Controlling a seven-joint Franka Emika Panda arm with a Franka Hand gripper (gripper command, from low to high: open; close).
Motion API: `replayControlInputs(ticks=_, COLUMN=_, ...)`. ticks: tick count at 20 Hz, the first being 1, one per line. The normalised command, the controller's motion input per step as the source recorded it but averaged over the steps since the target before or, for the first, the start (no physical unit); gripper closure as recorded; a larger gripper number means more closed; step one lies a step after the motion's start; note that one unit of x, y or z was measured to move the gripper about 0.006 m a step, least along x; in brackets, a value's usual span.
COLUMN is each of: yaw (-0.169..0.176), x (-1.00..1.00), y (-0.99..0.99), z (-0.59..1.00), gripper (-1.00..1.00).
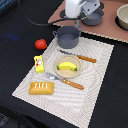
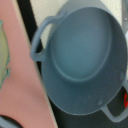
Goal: Interact with the objects in diverse but meaningful ways.
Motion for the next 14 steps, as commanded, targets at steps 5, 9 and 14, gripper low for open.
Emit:
replayControlInputs(ticks=5, yaw=-0.044, x=-0.68, y=-0.68, z=-0.17, gripper=-1.0)
replayControlInputs(ticks=9, yaw=-0.005, x=-0.95, y=-0.48, z=-0.09, gripper=-1.0)
replayControlInputs(ticks=14, yaw=0.0, x=-1.0, y=-0.25, z=-0.05, gripper=-1.0)
